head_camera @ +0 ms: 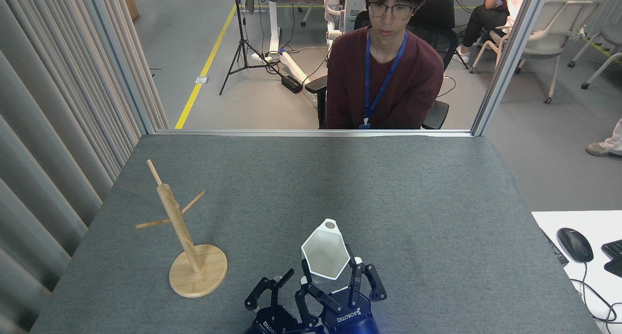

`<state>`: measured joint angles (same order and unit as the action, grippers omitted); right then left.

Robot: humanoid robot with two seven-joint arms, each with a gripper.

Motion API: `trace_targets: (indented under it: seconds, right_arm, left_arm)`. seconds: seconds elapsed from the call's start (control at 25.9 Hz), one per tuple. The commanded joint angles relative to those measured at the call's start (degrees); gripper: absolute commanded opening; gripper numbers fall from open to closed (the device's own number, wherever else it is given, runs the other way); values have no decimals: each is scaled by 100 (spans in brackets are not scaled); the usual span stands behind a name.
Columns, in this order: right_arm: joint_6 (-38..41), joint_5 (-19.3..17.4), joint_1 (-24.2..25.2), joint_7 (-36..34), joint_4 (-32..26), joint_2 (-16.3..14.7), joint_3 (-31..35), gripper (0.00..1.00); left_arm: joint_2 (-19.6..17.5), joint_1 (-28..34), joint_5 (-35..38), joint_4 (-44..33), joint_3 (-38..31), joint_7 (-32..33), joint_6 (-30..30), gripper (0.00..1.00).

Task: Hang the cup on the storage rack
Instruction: 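Grasp the white hexagonal cup with both grippers and lift it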

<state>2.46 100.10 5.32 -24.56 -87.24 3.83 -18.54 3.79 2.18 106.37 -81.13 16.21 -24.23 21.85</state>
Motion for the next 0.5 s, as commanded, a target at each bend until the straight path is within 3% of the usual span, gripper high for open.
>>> trace_targets:
  seconds: [0.0,0.23,0.46]
  right_arm:
    - [0,115,162,-102,5,-14,-97,55]
    - [0,141,496,-313,-4,-102,-106,55]
    - [-132,176,532,-313,5,-102,-422,56]
  left_arm:
    - [43,-8,60,9,31,23,-5,100]
    - [34,-8,69,9,31,23,-5,100]
    - [34,-16,60,44,31,23,-5,100]
